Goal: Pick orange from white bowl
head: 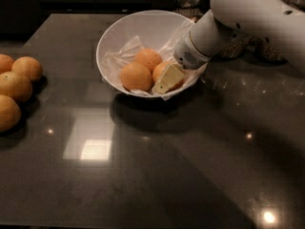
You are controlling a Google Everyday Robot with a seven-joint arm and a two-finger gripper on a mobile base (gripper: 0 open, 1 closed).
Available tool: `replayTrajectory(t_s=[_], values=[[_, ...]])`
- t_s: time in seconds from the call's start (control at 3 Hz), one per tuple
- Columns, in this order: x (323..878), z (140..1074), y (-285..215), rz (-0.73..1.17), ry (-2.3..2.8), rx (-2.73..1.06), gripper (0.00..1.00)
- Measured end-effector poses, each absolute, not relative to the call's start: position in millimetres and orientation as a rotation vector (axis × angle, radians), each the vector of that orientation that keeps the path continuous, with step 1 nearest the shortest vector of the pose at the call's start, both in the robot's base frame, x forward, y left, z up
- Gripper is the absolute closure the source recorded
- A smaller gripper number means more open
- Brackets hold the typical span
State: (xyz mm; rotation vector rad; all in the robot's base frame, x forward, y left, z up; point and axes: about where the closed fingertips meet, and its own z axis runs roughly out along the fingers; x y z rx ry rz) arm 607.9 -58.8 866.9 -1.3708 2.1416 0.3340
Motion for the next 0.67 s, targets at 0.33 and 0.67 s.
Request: replayTrajectory(t_s=[0.33, 0.67], values=[[609.2, 860.5, -57.5, 0.355, 2.152, -1.375, 0.35], [609.2, 860.5, -57.5, 0.355, 2.151, -1.375, 0.58]])
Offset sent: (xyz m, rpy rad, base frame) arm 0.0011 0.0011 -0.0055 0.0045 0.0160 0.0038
